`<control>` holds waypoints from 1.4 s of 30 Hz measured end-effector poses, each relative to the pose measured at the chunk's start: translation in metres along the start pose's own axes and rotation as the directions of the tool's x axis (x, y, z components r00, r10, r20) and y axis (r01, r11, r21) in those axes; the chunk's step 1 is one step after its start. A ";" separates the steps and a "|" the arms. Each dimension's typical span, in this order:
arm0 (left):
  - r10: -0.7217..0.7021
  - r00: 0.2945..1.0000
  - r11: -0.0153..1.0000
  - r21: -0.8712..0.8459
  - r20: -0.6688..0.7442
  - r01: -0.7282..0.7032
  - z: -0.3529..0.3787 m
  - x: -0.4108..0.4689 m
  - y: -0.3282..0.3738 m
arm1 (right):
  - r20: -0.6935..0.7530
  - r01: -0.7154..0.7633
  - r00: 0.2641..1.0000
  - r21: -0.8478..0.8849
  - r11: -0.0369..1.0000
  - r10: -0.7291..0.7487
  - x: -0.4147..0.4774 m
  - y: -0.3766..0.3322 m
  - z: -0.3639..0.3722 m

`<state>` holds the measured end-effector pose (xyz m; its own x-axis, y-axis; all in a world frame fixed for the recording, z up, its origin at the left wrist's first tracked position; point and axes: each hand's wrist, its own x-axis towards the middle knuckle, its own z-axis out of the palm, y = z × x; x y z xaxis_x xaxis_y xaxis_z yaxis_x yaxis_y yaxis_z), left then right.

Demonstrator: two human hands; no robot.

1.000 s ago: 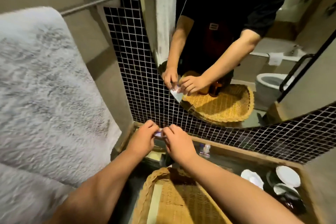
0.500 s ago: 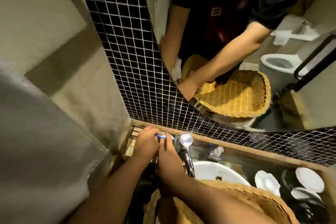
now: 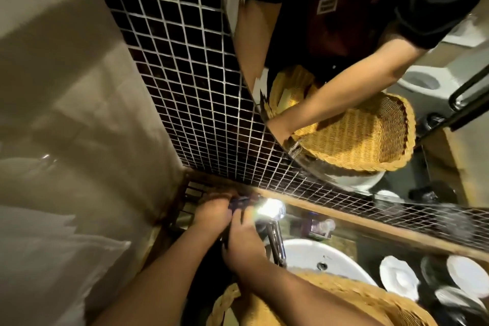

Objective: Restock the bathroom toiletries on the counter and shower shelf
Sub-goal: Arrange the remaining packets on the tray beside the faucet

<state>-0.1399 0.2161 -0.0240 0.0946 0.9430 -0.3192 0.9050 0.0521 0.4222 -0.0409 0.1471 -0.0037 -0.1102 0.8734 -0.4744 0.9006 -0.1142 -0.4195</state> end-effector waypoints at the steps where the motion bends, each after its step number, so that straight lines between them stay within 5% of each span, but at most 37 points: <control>1: 0.017 1.000 0.997 0.074 0.004 -0.017 0.002 0.002 -0.003 | -0.008 0.007 1.000 -0.029 1.000 -0.007 0.001 -0.001 0.000; 9: 0.132 0.989 0.950 0.277 0.059 -0.144 -0.005 0.017 -0.009 | 0.013 0.011 1.000 -0.173 0.985 -0.009 0.008 0.002 0.002; 15: 0.228 0.965 0.950 0.245 -0.131 -0.191 0.004 -0.015 -0.024 | 0.017 0.006 1.000 -0.172 0.985 -0.003 0.013 0.004 -0.001; 22: 0.156 0.984 0.920 0.351 0.086 -0.176 0.017 -0.036 -0.022 | -0.024 0.022 0.999 -0.193 0.981 -0.027 0.010 0.003 0.001; 28: 0.095 0.994 0.920 0.376 0.055 -0.109 0.008 -0.046 -0.019 | -0.053 0.119 0.991 -0.122 0.985 -0.126 -0.002 0.002 -0.012; 42: 0.122 0.993 0.891 0.440 0.008 -0.113 -0.021 -0.130 0.018 | -0.058 0.267 0.949 -0.384 0.884 -0.311 -0.085 0.023 -0.034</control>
<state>-0.1444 0.1016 0.0433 0.2076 0.9395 -0.2725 0.9780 -0.2048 0.0388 0.0031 0.0861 0.0530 -0.3605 0.8913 -0.2751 0.9282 0.3138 -0.1999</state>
